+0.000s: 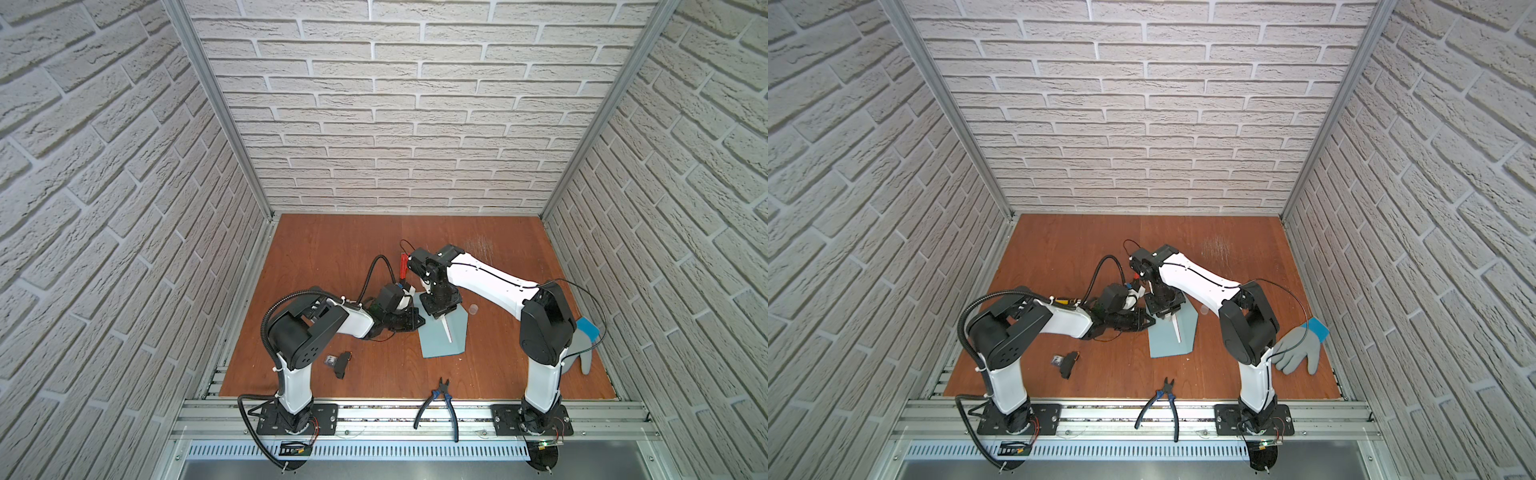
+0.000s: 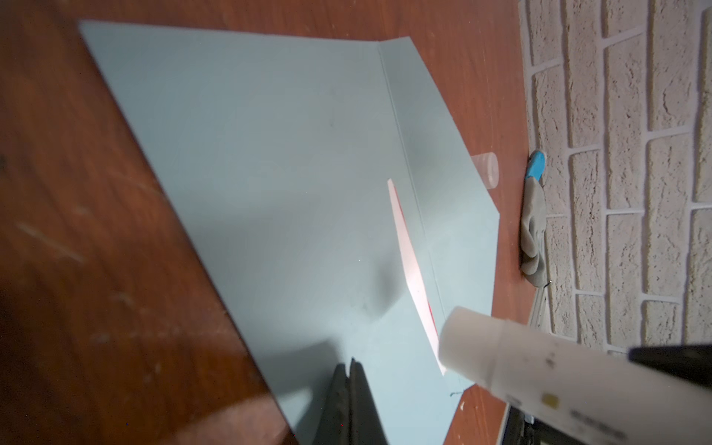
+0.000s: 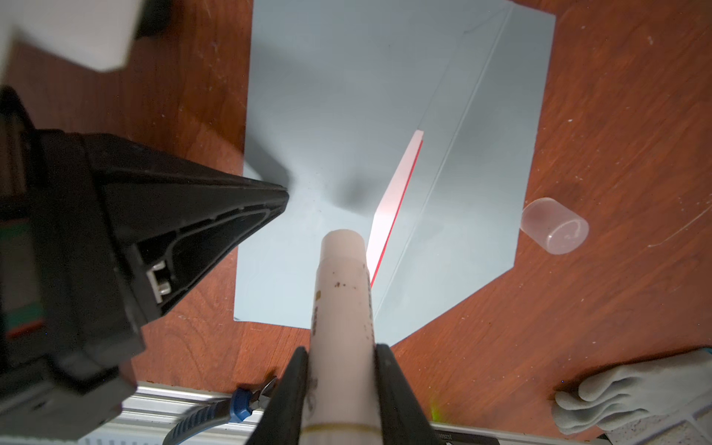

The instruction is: Place the letter into the envelope and seal it

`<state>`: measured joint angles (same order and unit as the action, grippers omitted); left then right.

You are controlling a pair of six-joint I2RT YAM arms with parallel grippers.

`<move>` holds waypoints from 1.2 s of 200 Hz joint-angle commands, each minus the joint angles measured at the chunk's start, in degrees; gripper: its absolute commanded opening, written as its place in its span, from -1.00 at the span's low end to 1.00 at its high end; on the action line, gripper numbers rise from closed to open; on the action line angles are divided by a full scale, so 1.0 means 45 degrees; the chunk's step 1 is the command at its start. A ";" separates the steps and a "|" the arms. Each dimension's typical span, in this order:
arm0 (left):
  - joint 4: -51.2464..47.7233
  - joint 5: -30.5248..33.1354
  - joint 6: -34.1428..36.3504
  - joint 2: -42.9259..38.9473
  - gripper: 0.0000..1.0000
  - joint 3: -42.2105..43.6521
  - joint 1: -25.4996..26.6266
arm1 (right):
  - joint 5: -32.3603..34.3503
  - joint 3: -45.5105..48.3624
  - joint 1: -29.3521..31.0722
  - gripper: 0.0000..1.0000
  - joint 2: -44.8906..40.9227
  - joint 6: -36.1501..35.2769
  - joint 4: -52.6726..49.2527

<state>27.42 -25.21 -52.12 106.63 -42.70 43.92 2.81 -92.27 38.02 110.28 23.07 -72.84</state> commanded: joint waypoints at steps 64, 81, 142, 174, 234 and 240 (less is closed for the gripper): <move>-0.1021 0.0153 0.0261 0.0328 -1.00 0.0113 -0.0053 | 0.0021 -0.0145 -0.0129 -0.89 0.1039 -0.0166 0.0191; -0.1001 0.0153 0.0248 0.0309 -1.00 0.0143 -0.0053 | -0.0013 -0.0039 -0.0206 -0.89 0.1172 -0.0185 0.0416; -0.1017 0.0134 0.0235 0.0291 -1.00 0.0193 -0.0039 | 0.0879 0.0377 -0.0620 -0.89 0.1565 -0.0078 0.0591; -0.1044 0.0075 0.0259 0.0263 -1.00 0.0206 -0.0053 | 0.1537 0.0382 -0.0705 -0.89 0.1666 -0.0040 0.0264; -0.1157 0.0075 0.0293 0.0259 -1.00 0.0154 -0.0066 | 0.1672 0.0407 -0.0696 -0.89 0.1629 -0.0022 0.0152; -0.1154 0.0075 0.0298 0.0252 -1.00 0.0166 -0.0061 | 0.1693 0.0401 -0.0697 -0.89 0.1608 -0.0019 0.0105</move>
<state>27.24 -25.65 -52.07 106.63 -42.70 43.92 4.29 -92.23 36.36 115.26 22.31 -71.64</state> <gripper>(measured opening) 0.044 0.280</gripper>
